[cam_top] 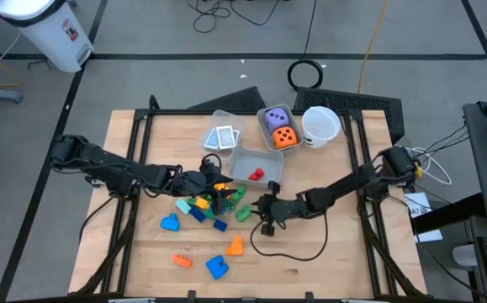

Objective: Pick & Place Toys
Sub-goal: Put the green game piece into the bottom gray bin

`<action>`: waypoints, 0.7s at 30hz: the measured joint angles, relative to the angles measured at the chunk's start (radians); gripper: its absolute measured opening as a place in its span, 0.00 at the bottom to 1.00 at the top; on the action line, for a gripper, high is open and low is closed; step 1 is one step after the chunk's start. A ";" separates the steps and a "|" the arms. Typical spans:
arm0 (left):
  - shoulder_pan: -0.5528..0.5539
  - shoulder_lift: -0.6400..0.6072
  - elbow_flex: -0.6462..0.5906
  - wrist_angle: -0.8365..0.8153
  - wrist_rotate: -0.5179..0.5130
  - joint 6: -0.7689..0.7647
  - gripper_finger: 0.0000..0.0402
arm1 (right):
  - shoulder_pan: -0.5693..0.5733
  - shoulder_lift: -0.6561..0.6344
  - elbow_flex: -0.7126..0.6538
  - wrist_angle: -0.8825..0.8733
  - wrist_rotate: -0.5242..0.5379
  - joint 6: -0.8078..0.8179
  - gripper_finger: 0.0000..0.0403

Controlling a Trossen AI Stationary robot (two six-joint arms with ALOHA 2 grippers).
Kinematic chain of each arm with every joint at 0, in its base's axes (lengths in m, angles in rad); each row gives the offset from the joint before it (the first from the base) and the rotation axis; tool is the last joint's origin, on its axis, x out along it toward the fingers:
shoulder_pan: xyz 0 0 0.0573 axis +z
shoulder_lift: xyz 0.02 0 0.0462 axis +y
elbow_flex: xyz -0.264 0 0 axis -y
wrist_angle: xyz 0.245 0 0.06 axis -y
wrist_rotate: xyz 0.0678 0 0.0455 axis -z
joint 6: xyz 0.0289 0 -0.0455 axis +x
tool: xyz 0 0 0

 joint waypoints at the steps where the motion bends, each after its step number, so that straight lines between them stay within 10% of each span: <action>1: 0.000 0.000 0.000 0.000 0.000 0.000 0.50 | 0.001 -0.019 0.000 -0.013 0.000 -0.011 0.18; 10: 0.000 0.000 0.000 0.000 -0.001 -0.001 0.50 | 0.042 -0.039 -0.002 0.000 -0.055 -0.200 0.06; 21: 0.000 0.000 0.000 0.000 -0.002 -0.004 0.50 | 0.082 0.166 0.052 0.084 0.163 -0.581 0.47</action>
